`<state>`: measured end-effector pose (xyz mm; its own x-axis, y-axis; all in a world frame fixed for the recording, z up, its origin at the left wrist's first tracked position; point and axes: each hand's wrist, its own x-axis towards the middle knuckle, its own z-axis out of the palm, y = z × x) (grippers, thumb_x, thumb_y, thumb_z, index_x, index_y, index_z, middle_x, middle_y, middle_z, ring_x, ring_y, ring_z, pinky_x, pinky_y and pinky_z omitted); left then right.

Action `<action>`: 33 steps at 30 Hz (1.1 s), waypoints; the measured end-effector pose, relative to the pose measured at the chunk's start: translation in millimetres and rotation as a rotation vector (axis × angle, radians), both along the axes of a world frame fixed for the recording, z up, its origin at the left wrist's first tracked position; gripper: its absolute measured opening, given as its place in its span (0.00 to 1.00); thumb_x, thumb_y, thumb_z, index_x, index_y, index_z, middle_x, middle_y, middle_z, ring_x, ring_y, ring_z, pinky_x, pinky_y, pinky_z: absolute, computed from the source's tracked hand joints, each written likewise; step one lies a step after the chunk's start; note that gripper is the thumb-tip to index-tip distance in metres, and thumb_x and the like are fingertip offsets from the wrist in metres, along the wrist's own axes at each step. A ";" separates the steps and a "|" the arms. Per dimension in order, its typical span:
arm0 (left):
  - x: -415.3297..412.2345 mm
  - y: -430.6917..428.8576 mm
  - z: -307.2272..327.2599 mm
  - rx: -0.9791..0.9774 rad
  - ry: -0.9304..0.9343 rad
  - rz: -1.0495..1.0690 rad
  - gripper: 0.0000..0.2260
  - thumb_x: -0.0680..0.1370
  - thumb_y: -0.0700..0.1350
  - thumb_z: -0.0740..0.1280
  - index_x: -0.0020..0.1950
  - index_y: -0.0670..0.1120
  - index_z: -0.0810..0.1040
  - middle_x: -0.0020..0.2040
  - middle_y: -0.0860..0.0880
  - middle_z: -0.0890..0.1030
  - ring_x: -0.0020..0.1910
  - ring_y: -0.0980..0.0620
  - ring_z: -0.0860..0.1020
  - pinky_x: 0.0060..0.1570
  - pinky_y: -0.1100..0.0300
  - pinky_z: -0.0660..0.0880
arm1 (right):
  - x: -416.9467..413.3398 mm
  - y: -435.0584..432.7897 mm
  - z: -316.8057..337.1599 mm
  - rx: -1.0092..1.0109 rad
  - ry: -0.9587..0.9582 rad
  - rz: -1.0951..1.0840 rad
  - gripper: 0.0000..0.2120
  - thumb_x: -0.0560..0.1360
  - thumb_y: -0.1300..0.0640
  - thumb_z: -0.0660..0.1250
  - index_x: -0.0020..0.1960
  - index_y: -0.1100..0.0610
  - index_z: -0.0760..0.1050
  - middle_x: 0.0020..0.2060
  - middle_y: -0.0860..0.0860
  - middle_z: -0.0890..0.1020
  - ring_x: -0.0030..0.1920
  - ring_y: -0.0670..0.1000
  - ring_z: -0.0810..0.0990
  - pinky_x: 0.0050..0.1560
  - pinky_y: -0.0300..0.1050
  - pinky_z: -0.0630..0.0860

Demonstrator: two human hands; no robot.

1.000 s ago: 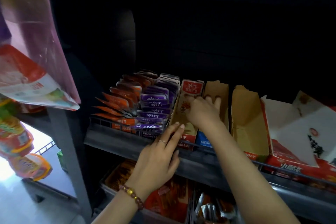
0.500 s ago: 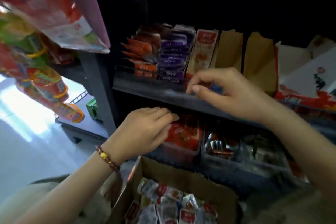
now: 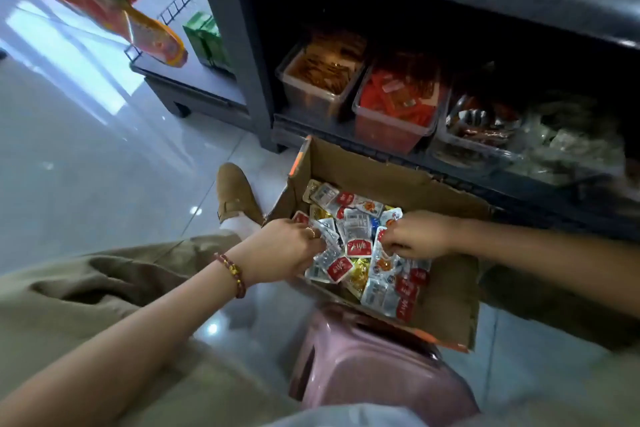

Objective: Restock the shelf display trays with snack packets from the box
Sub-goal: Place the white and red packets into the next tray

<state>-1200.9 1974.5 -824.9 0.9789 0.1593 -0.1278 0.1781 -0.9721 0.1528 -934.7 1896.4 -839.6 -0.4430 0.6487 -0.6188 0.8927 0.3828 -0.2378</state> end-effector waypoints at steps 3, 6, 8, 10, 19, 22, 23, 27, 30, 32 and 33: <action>-3.0 1.2 -9.7 0.000 0.069 -0.002 0.05 0.71 0.44 0.62 0.36 0.45 0.72 0.31 0.49 0.75 0.28 0.45 0.75 0.28 0.57 0.71 | -2.6 -17.1 -60.7 -0.159 -0.077 -0.154 0.10 0.79 0.55 0.59 0.56 0.55 0.76 0.50 0.51 0.79 0.48 0.51 0.77 0.50 0.46 0.74; -2.4 6.9 -12.1 -0.014 0.094 0.012 0.08 0.66 0.39 0.71 0.34 0.44 0.72 0.28 0.48 0.73 0.26 0.44 0.74 0.25 0.57 0.72 | -13.6 -36.8 -109.7 -0.262 -0.123 -0.396 0.11 0.79 0.57 0.58 0.59 0.54 0.75 0.57 0.54 0.75 0.52 0.54 0.76 0.53 0.48 0.76; 3.9 8.7 -10.4 -0.026 0.071 0.013 0.07 0.66 0.39 0.72 0.34 0.44 0.73 0.28 0.49 0.73 0.26 0.46 0.74 0.26 0.57 0.73 | -15.7 -48.5 -129.4 -0.299 -0.129 -0.559 0.19 0.78 0.60 0.58 0.69 0.51 0.69 0.70 0.57 0.62 0.62 0.58 0.72 0.58 0.47 0.74; 9.2 8.1 -11.7 -0.004 0.015 0.005 0.01 0.70 0.41 0.69 0.40 0.45 0.78 0.31 0.50 0.76 0.29 0.48 0.75 0.31 0.58 0.72 | -15.7 -53.3 -136.7 -0.250 -0.156 -0.706 0.24 0.77 0.62 0.59 0.72 0.49 0.66 0.75 0.56 0.48 0.72 0.60 0.61 0.64 0.47 0.70; 11.7 -1.4 -16.6 0.007 0.002 -0.057 0.04 0.68 0.42 0.71 0.38 0.46 0.77 0.32 0.51 0.76 0.31 0.49 0.76 0.32 0.59 0.71 | 21.5 -29.8 -147.5 -0.173 -0.069 -0.866 0.12 0.75 0.56 0.65 0.55 0.54 0.81 0.77 0.49 0.51 0.74 0.56 0.58 0.68 0.49 0.66; 11.3 -1.4 -19.9 0.022 -0.008 -0.050 0.03 0.69 0.42 0.70 0.38 0.46 0.77 0.32 0.51 0.76 0.31 0.49 0.76 0.32 0.59 0.71 | 22.8 -24.4 -152.8 -0.202 -0.069 -0.864 0.10 0.76 0.56 0.65 0.55 0.54 0.81 0.77 0.46 0.50 0.74 0.55 0.58 0.68 0.50 0.65; 10.9 -0.4 -22.2 0.017 0.002 -0.048 0.03 0.69 0.42 0.69 0.38 0.46 0.76 0.32 0.51 0.76 0.31 0.49 0.76 0.32 0.58 0.71 | 23.3 -22.8 -155.5 -0.214 -0.060 -0.871 0.10 0.76 0.55 0.64 0.54 0.55 0.81 0.77 0.46 0.51 0.74 0.55 0.59 0.68 0.50 0.65; 6.9 3.2 -30.8 0.015 0.026 -0.018 0.07 0.68 0.42 0.72 0.36 0.46 0.74 0.31 0.50 0.76 0.30 0.48 0.76 0.31 0.58 0.71 | 20.6 -17.1 -160.5 -0.154 -0.025 -0.993 0.14 0.77 0.55 0.62 0.60 0.60 0.77 0.70 0.54 0.69 0.63 0.55 0.73 0.61 0.50 0.72; 6.0 3.9 -31.8 0.002 0.012 0.005 0.08 0.66 0.42 0.73 0.35 0.46 0.74 0.29 0.50 0.74 0.28 0.48 0.74 0.30 0.60 0.70 | 20.8 -13.8 -154.2 -0.021 -0.034 -1.038 0.13 0.79 0.56 0.59 0.58 0.59 0.77 0.58 0.56 0.79 0.54 0.55 0.79 0.55 0.51 0.76; 6.4 2.8 -34.0 -0.020 0.005 0.021 0.06 0.66 0.42 0.73 0.37 0.46 0.76 0.30 0.51 0.75 0.30 0.48 0.75 0.31 0.60 0.70 | 24.6 -15.4 -146.4 0.020 0.015 -1.024 0.13 0.79 0.56 0.59 0.56 0.58 0.80 0.55 0.55 0.81 0.53 0.54 0.79 0.56 0.50 0.76; 6.3 1.7 -36.4 -0.036 0.005 0.032 0.05 0.67 0.42 0.72 0.39 0.47 0.78 0.33 0.51 0.77 0.32 0.48 0.76 0.32 0.59 0.71 | 27.4 -16.9 -141.2 0.044 0.053 -1.011 0.12 0.79 0.57 0.60 0.55 0.58 0.81 0.56 0.54 0.81 0.54 0.53 0.79 0.57 0.49 0.75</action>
